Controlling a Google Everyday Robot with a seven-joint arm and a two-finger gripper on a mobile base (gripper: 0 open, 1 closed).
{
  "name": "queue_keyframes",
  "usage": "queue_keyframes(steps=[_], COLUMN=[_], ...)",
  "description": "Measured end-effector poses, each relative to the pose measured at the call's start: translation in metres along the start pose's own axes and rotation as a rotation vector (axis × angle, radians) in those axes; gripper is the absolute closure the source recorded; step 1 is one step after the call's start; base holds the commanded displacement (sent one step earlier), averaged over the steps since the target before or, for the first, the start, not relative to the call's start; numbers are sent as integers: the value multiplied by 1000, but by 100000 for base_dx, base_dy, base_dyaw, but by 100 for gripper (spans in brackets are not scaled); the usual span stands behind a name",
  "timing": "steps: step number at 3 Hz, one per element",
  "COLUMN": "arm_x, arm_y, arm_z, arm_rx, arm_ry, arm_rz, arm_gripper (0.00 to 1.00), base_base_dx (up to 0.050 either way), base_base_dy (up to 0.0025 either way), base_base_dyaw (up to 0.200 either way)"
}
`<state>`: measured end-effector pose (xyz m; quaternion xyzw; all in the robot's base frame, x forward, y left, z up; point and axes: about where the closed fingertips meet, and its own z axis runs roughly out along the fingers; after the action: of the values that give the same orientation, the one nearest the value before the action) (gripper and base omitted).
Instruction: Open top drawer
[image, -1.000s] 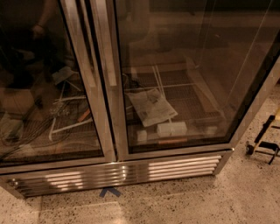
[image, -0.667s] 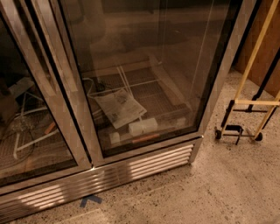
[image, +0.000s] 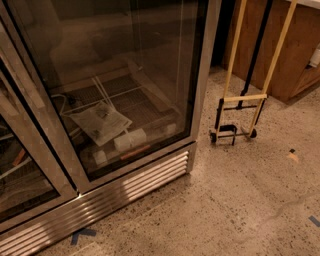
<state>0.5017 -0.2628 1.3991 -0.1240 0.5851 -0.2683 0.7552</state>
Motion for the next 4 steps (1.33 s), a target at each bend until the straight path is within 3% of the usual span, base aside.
queue_keyframes(steps=[3, 4], arm_x=[0, 0], arm_y=[0, 0], arm_z=[0, 0], arm_rx=[0, 0], arm_ry=[0, 0], arm_rz=[0, 0], arm_gripper=[0, 0], base_base_dx=[-4897, 3], base_base_dy=[-5, -4], base_base_dyaw=[37, 20034])
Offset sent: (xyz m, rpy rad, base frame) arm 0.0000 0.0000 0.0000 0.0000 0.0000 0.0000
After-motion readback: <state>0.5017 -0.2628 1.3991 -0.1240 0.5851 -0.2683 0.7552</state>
